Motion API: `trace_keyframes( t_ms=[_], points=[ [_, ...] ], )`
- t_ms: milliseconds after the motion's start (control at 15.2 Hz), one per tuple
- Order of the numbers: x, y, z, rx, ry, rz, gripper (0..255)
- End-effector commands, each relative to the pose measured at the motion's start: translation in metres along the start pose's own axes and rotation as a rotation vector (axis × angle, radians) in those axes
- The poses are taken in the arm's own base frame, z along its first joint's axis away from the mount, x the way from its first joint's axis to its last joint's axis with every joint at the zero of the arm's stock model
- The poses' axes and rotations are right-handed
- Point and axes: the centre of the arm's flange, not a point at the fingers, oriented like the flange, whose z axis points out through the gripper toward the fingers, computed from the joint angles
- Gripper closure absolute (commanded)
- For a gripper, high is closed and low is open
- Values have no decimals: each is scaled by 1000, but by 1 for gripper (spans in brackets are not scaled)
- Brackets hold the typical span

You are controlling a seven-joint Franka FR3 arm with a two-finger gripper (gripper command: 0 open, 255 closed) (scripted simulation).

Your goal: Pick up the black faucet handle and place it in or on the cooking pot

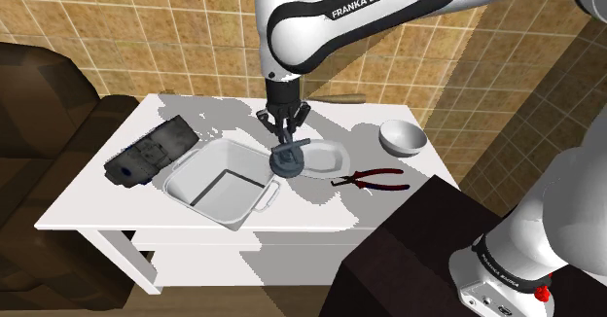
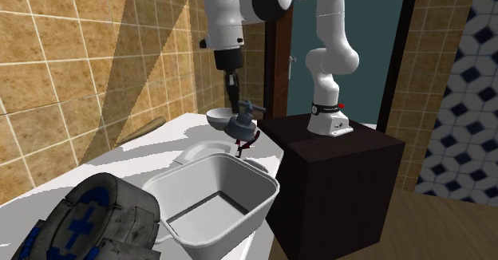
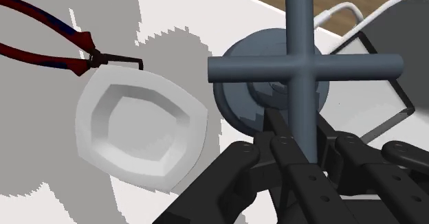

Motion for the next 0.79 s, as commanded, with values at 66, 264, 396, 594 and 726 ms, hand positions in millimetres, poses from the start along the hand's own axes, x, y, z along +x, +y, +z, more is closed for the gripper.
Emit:
trace_keyframes(
  t_ms=[66, 264, 396, 594, 726],
  points=[
    [19, -34, -5, 0, 0, 1, 255],
    [40, -67, -11, 0, 0, 1, 255],
    [53, -89, -15, 0, 0, 1, 255],
    [74, -122, -22, 0, 0, 1, 255],
    [87, -145, -26, 0, 0, 1, 255]
  ],
)
